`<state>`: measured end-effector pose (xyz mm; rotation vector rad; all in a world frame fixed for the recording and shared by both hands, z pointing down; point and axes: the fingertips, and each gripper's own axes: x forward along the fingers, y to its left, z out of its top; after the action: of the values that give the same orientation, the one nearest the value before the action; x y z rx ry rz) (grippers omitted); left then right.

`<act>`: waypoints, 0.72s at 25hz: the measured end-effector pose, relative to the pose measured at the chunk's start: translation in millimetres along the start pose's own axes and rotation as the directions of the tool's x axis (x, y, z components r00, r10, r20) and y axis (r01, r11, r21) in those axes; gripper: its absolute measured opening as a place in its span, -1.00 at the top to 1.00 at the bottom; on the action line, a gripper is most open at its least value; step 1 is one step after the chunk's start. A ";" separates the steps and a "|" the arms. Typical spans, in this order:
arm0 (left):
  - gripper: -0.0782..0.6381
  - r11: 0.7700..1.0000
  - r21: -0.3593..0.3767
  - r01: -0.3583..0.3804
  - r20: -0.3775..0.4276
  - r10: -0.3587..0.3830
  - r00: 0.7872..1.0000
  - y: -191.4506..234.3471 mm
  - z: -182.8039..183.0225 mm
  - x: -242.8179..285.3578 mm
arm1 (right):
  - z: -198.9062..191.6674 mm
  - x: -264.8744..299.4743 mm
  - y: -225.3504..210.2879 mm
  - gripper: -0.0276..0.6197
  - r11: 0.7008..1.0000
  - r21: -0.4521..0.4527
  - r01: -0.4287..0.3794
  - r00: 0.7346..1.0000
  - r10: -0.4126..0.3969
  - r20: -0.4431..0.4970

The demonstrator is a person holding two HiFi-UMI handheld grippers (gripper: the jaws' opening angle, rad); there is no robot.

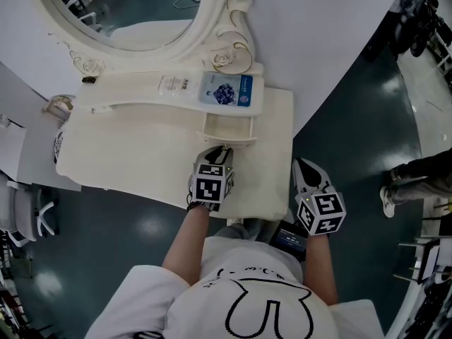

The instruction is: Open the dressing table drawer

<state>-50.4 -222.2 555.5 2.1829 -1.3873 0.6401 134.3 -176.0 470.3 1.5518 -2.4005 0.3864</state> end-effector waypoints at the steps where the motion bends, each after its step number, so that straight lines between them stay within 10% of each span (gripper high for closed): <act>1: 0.45 1.000 0.001 0.000 0.000 0.000 1.000 -0.3 -0.1 -0.1 | 0.0 -0.6 -0.2 0.87 1.000 0.001 0.002 1.000 -0.002 0.001; 18: 0.32 1.000 0.008 0.001 0.027 -0.001 1.000 1.7 -1.5 -6.3 | 4.5 -9.2 8.9 0.87 1.000 0.019 0.014 0.999 -0.015 0.036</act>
<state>-54.5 -217.5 553.1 2.2056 -1.3994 0.6194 129.5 -166.3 462.1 1.5969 -2.4180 0.3816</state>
